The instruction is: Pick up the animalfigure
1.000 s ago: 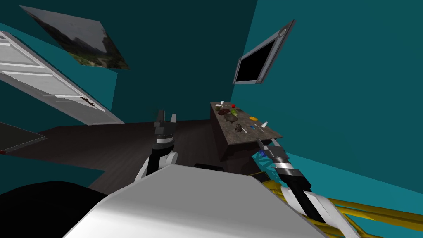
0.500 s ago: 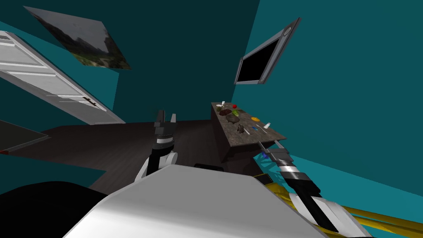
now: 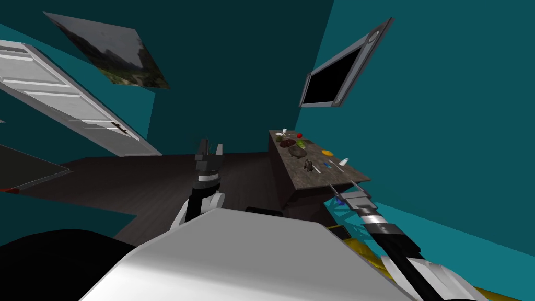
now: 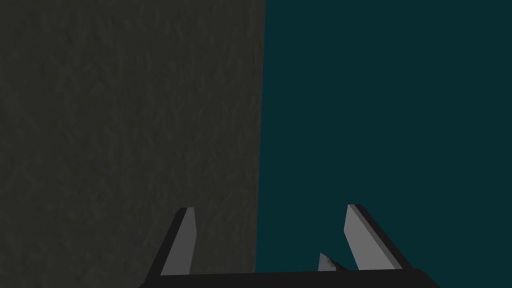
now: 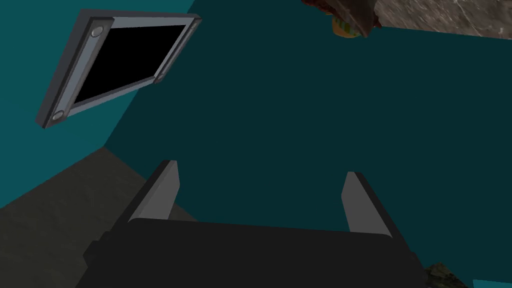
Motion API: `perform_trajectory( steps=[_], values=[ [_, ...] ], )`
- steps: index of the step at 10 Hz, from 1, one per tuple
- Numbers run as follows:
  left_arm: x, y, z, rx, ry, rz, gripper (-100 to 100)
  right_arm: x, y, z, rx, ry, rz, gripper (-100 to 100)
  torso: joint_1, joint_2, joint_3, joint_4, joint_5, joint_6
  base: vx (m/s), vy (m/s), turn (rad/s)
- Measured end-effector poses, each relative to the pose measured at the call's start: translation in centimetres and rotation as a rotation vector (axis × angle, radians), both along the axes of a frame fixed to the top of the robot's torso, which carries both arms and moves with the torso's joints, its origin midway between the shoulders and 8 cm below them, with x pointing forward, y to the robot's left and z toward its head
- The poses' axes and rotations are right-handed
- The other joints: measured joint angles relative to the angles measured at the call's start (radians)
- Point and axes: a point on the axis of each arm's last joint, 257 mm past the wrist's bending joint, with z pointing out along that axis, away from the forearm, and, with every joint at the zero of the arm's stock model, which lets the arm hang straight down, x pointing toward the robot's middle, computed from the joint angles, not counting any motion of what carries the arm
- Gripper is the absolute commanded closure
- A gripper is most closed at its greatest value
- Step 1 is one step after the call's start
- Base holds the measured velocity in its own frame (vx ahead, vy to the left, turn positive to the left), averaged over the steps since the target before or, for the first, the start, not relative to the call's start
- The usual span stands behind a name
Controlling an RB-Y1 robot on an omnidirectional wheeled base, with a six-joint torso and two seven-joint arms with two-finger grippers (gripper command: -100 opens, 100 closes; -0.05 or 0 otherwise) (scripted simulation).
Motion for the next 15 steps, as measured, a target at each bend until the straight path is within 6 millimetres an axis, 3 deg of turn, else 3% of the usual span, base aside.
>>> perform_trajectory(
  steps=[15],
  values=[
    [0.0,0.0,0.0,0.000,0.000,0.000,0,-6.3,-5.8,-7.4,-0.740,0.334,0.154,-100,-0.001,-0.002,-0.001,0.000,0.000,0.000,0.084,0.010,0.083]
  ],
)
